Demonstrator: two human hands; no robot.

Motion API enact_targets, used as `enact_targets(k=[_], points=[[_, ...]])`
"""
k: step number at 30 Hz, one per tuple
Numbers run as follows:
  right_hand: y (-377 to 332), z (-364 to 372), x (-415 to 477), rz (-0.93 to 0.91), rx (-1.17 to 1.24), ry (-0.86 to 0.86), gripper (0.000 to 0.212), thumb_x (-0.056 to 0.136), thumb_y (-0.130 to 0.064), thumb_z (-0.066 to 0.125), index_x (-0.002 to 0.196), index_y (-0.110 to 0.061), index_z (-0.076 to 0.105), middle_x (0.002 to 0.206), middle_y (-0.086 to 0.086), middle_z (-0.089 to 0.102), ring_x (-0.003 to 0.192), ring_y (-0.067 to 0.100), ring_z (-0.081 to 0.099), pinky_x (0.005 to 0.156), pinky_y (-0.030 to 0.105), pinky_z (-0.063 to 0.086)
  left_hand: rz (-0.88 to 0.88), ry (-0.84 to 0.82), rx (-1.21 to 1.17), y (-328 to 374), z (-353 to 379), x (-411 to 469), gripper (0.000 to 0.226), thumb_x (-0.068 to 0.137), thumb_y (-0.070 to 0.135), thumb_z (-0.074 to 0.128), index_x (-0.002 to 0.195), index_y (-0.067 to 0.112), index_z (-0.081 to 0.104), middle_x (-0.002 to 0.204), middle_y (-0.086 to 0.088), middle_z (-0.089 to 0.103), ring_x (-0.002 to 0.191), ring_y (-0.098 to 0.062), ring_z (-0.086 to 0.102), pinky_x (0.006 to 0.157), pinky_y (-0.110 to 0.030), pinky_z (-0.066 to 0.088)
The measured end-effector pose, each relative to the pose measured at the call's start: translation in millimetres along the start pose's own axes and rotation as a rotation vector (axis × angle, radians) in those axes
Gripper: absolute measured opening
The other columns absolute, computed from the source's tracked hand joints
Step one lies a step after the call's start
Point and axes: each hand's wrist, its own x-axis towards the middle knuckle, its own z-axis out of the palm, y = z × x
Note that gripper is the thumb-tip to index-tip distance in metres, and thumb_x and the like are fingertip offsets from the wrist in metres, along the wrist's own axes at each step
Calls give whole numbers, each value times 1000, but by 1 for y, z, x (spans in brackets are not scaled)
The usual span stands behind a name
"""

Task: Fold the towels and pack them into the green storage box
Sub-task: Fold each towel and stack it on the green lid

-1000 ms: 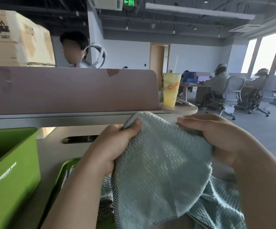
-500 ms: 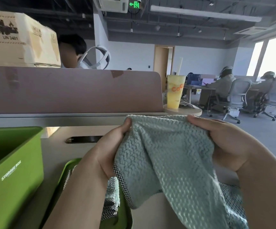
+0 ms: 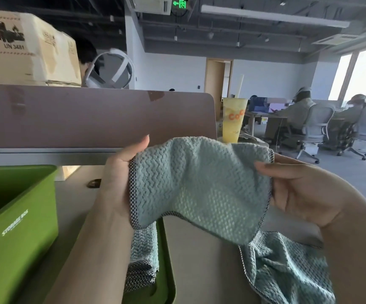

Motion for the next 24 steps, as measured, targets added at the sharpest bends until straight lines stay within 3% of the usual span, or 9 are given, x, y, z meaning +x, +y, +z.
enact_targets(k=[2, 4, 6, 9, 12, 16, 20, 24], points=[[0, 2, 1, -12, -10, 81, 35, 71, -2, 62, 103, -5, 73, 90, 12, 75, 67, 20, 73, 60, 28, 60, 5, -23, 71, 3, -6, 7, 22, 74, 26, 62, 87, 15, 76, 76, -4, 73, 60, -21, 68, 71, -34, 52], [-1, 4, 3, 13, -20, 114, 35, 75, -3, 55, 106, -5, 71, 85, 11, 75, 63, 20, 71, 57, 29, 59, 4, 51, 179, 2, -8, 11, 38, 81, 19, 61, 119, 25, 64, 83, 0, 74, 64, -18, 71, 67, -33, 51], [-2, 3, 5, 54, -45, 149, 32, 80, -6, 52, 109, -4, 67, 80, 10, 73, 60, 21, 70, 53, 29, 57, 47, 105, 316, -1, -11, 20, 43, 88, 23, 59, 129, 32, 55, 99, -2, 73, 78, -19, 73, 68, -32, 51], [0, -1, 8, 62, -69, 270, 28, 91, -9, 47, 111, -6, 67, 80, 9, 73, 61, 20, 69, 56, 29, 54, 125, 268, 644, -9, -16, 25, 57, 73, 51, 67, 128, 40, 54, 126, -2, 64, 108, -22, 64, 95, -43, 49], [0, -4, 8, 40, -69, 386, 28, 93, -10, 47, 111, -6, 68, 88, 11, 74, 68, 22, 71, 61, 31, 54, 184, 396, 901, -16, -19, 25, 58, 78, 51, 65, 131, 30, 53, 131, -3, 59, 114, -23, 58, 101, -43, 46], [1, -8, 6, 12, -160, 489, 23, 95, -8, 49, 102, -2, 69, 86, 13, 76, 70, 25, 71, 71, 38, 58, 264, 476, 915, -15, -24, 28, 48, 83, 42, 67, 126, 24, 59, 122, -4, 63, 112, -23, 59, 95, -34, 46], [5, -9, 8, -9, -313, 628, 13, 89, -12, 62, 94, -5, 71, 96, 17, 73, 90, 33, 68, 91, 52, 52, 320, 473, 851, -10, -24, 28, 30, 81, 46, 67, 109, 34, 67, 100, 0, 70, 96, -20, 65, 90, -41, 52], [7, -9, 8, -53, -331, 716, 24, 82, -10, 70, 106, -11, 69, 97, 13, 70, 89, 30, 66, 94, 48, 51, 413, 488, 827, -9, -20, 23, 14, 86, 42, 65, 92, 31, 68, 78, 15, 63, 71, 0, 55, 65, -24, 46]])
